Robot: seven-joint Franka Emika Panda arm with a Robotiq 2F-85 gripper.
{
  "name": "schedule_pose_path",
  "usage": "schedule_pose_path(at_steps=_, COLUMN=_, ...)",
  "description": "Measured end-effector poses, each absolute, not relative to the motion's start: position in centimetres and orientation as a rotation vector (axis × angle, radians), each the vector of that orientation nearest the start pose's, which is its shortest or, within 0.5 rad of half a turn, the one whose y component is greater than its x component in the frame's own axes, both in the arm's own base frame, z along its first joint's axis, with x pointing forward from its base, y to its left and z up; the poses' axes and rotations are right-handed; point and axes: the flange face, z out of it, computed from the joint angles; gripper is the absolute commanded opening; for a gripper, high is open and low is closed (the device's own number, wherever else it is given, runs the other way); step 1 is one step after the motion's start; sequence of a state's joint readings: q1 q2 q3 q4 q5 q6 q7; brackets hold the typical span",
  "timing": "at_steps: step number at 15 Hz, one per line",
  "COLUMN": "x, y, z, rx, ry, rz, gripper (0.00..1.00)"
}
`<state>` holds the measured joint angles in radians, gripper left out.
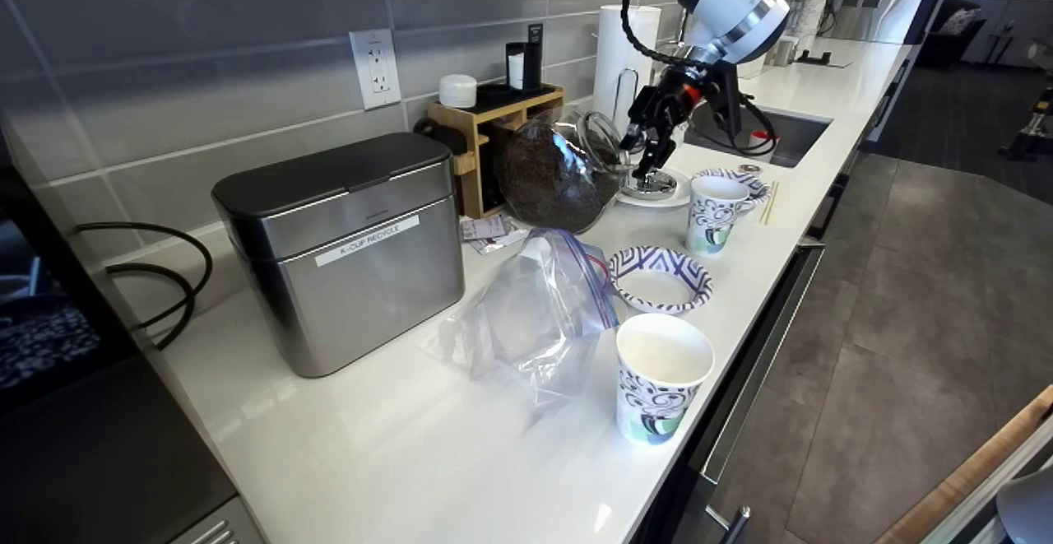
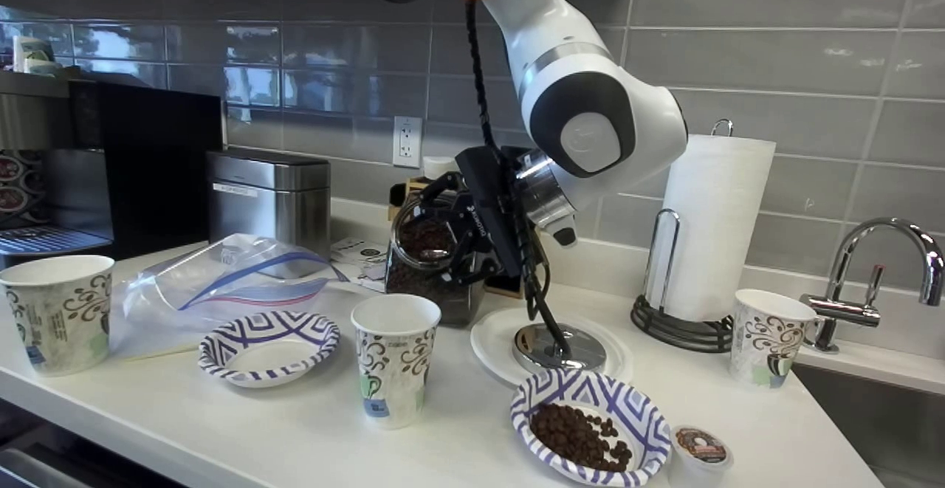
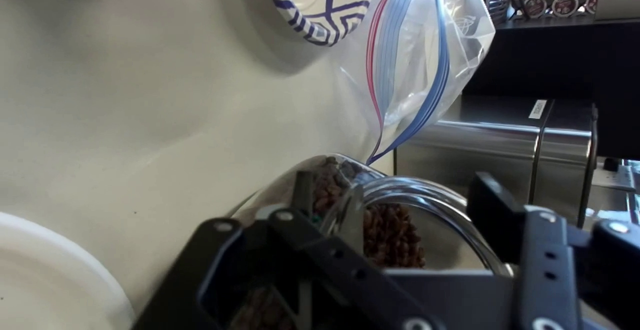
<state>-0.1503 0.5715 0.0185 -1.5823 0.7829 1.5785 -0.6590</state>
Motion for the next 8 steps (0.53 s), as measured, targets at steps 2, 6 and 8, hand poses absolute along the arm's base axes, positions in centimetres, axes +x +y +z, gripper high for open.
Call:
schedule_pose_path(at_steps=2, x=64.2, y=-1.3, z=30.1, rx=-2.206, ry=-0.307, rz=0.259, gripper=1.00)
schedule_pose_path(at_steps=6, x=63.9, y=-1.8, z=30.6, rx=-2.258, ry=-0.346, rz=0.293, gripper=1.00)
schedule_pose_path(at_steps=8, x=63.6, y=-2.2, z=31.4, rx=-2.306, ry=-0.383, rz=0.308, gripper=1.00)
